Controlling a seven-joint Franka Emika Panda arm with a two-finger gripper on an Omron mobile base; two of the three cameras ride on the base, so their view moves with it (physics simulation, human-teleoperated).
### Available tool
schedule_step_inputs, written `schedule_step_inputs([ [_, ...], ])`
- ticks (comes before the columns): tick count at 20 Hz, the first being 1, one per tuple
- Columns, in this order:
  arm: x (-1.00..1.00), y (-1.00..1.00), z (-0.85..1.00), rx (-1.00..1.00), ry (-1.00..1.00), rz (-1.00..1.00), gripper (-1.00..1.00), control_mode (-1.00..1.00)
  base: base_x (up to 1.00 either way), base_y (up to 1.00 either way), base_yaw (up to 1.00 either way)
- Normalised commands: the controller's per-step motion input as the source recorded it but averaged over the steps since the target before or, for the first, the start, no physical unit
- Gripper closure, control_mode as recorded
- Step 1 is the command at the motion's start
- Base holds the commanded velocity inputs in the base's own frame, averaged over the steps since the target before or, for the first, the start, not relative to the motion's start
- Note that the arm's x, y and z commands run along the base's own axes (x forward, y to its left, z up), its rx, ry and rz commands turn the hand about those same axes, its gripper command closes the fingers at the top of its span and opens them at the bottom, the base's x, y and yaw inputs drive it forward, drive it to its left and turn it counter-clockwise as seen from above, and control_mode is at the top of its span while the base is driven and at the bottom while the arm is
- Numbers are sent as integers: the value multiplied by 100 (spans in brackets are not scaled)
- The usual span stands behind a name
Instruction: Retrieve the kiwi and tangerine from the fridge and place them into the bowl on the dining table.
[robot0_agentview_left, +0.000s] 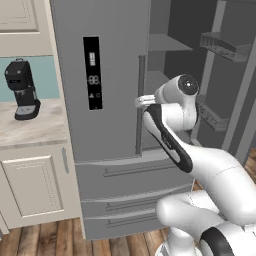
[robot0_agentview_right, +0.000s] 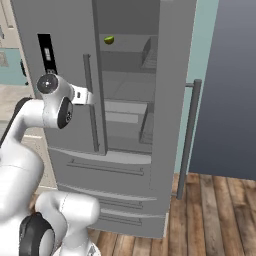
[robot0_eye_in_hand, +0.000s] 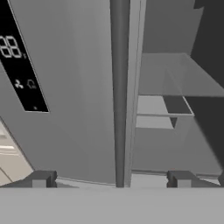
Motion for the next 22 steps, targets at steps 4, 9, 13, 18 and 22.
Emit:
schedule_step_inputs([
  [4,60,0,-4,0,-3,0,-100,-100,0,0,0],
  [9,59,0,-1,0,-2,0,-100,-100,0,0,0],
  [13,62,0,0,0,0,0,-100,-100,0,0,0],
  [18,57,0,-2,0,0,0,-100,-100,0,0,0],
  [22,56,0,-7,0,0,0,-100,-100,0,0,0],
])
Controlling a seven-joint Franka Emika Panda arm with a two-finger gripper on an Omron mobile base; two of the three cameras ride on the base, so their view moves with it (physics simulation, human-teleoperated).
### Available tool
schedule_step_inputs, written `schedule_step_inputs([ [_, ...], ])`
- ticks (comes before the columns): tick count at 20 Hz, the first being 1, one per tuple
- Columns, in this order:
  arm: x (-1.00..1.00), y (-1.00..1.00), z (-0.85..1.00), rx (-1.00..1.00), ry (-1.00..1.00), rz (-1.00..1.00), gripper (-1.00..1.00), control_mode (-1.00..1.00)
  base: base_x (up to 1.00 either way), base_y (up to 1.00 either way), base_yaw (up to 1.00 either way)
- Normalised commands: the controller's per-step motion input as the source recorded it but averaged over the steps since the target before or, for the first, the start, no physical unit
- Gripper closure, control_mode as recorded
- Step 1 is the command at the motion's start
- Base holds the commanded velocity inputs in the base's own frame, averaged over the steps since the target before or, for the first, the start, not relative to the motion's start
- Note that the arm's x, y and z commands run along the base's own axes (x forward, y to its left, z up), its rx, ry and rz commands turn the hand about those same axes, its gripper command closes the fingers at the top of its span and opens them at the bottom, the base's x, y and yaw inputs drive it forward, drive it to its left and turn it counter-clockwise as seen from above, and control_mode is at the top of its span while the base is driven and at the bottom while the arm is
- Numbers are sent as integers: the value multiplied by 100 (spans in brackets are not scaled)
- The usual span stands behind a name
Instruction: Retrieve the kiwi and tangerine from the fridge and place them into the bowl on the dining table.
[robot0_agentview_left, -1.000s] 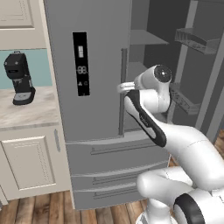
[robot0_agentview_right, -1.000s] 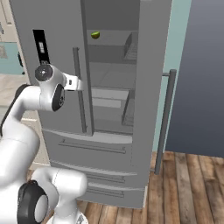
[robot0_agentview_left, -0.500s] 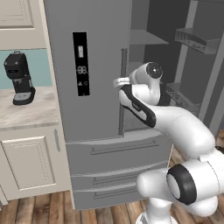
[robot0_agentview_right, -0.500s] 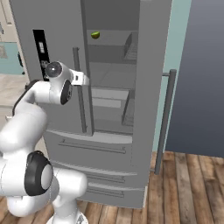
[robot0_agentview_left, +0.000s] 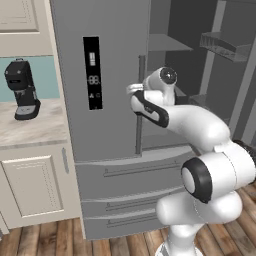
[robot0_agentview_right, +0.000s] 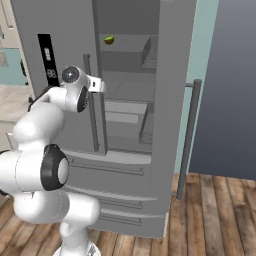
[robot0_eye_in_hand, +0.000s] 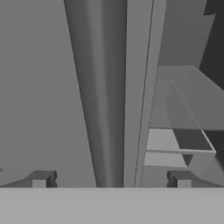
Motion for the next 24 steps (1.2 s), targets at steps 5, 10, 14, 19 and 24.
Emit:
schedule_step_inputs([
  [5,60,0,-19,0,0,0,-100,-100,0,0,0],
  [10,62,0,-23,0,0,0,-100,-100,0,0,0],
  [14,65,4,-26,0,0,0,100,-100,0,0,0],
  [19,36,2,-2,0,5,-1,100,-100,0,0,0],
  [24,-22,1,5,0,25,-1,100,-100,0,0,0],
])
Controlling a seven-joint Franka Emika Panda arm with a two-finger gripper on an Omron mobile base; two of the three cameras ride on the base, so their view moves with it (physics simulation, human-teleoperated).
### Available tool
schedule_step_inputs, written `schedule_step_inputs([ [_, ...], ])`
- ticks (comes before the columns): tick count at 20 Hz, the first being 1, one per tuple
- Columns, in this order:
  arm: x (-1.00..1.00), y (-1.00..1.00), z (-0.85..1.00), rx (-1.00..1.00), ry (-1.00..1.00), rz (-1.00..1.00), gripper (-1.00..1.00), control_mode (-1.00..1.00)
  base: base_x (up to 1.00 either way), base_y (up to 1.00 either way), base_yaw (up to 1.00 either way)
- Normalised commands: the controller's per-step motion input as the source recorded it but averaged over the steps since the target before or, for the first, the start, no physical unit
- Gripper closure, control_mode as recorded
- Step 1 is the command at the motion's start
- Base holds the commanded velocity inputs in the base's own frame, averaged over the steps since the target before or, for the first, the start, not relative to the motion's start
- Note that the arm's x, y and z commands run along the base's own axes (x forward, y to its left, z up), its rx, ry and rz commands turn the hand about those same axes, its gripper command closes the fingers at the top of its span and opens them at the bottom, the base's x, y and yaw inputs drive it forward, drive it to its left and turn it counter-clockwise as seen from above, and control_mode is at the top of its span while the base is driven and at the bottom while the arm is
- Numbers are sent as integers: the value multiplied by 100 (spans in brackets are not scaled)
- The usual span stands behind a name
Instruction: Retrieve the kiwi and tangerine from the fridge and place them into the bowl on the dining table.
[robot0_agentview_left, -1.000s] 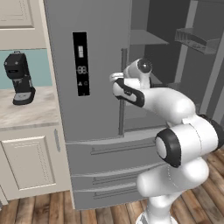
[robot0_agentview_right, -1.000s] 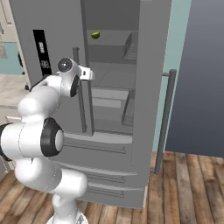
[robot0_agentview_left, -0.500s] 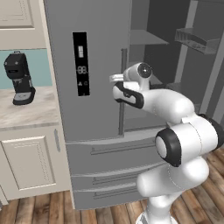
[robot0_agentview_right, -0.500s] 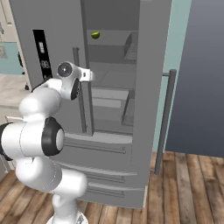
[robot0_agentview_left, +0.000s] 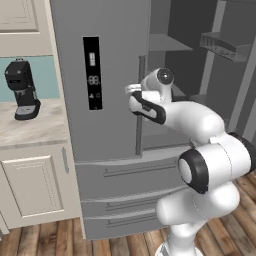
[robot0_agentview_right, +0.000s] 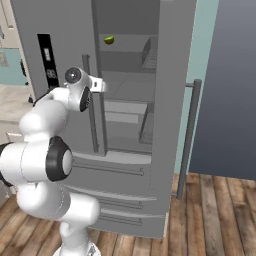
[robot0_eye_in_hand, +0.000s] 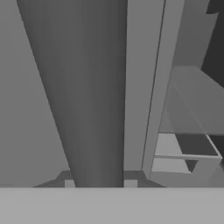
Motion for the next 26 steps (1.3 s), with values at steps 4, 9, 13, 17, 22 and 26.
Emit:
schedule_step_inputs([
  [4,-96,16,6,1,20,0,100,-100,0,0,0],
  [9,-100,47,0,1,7,0,100,-100,0,0,0],
  [13,-100,79,-7,0,0,-1,100,-100,0,0,0],
  [17,-100,94,-9,0,0,-2,100,-100,0,0,0],
  [22,-100,99,-3,0,0,-3,100,-100,0,0,0],
  [26,-100,87,5,0,0,-4,100,-100,0,0,0],
])
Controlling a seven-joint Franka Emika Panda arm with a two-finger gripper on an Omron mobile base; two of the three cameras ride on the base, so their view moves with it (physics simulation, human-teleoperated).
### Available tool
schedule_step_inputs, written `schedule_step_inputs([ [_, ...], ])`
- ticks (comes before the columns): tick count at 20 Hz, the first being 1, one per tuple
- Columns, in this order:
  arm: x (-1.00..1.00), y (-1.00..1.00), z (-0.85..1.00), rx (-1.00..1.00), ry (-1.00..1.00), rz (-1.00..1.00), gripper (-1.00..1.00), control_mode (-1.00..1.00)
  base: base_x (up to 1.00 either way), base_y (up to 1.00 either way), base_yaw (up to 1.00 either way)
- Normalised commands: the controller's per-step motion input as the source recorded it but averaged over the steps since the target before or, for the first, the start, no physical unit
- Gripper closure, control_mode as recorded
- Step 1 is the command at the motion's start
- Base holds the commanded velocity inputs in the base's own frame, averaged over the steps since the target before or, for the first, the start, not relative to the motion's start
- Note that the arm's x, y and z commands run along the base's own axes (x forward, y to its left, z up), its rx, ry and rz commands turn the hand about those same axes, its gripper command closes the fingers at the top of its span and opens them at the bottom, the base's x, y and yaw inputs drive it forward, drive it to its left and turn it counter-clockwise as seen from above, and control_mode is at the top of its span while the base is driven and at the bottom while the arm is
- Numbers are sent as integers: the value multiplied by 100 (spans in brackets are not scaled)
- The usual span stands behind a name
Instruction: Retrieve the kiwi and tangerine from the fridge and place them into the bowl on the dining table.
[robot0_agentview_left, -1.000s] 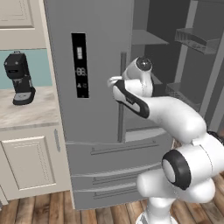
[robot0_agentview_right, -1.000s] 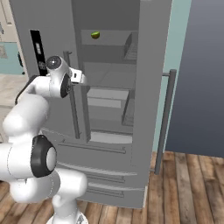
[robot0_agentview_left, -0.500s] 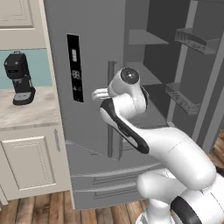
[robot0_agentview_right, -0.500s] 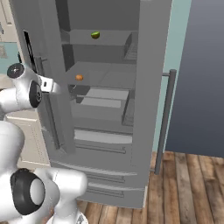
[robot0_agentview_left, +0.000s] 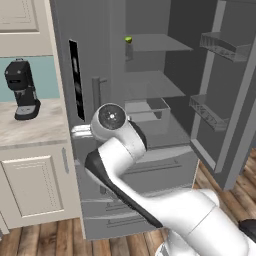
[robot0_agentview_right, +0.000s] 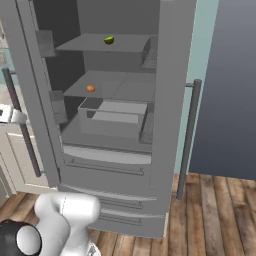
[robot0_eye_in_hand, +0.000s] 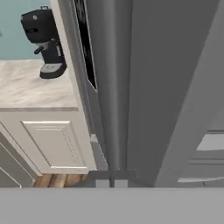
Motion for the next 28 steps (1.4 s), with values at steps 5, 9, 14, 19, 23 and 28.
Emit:
schedule_step_inputs([
  [5,-100,-13,75,0,-1,-18,100,-100,0,0,0],
  [9,-74,-74,94,0,0,-24,100,-100,0,0,0],
  [14,-19,-82,50,1,0,-16,100,-100,0,0,0],
  [19,6,-56,3,8,19,1,100,-100,0,0,0],
  [23,18,-39,-4,8,29,17,100,-100,0,0,0],
  [28,2,-17,-5,3,9,16,100,-100,0,0,0],
])
